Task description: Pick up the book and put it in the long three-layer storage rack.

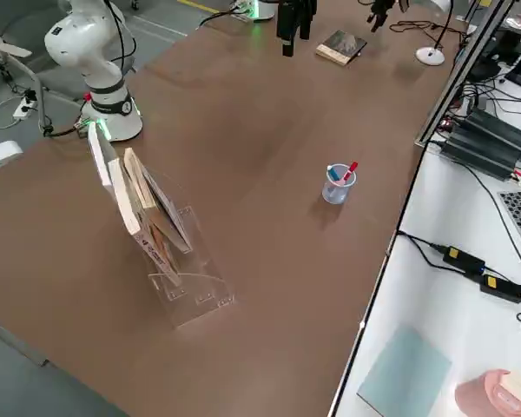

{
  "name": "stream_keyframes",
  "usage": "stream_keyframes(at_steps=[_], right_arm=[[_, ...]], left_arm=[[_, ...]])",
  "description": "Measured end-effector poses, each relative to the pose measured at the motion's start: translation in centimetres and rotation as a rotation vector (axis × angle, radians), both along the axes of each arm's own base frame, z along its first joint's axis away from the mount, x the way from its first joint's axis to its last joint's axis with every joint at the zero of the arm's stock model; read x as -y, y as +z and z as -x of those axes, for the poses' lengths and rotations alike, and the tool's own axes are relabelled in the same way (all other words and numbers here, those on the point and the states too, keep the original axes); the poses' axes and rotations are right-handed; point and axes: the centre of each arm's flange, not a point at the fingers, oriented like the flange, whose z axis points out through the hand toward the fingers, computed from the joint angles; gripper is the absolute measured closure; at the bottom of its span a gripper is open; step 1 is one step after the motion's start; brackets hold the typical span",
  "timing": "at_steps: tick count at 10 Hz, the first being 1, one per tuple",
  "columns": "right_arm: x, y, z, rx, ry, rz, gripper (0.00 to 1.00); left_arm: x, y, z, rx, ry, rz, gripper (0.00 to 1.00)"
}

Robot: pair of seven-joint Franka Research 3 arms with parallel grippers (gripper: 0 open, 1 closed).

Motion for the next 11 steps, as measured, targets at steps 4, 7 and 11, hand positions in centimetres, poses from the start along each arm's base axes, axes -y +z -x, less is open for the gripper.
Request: stream_keyframes(at_steps=[4,7,11], right_arm=[[0.0,0.0,0.0,-0.002,0.000,0.000,0.00],[0.0,0.0,0.0,-0.002,0.000,0.000,0.00],[0.0,-0.1,0.0,-0.005,0.000,0.000,0.00]], left_arm=[[0.7,-1.4,0.1,-0.017,0.017,0.036,0.03],[1.3,-3.0,0.3,-0.039,0.024,0.056,0.03],[2.0,-4.6,0.4,-0.059,0.034,0.082,0.04]])
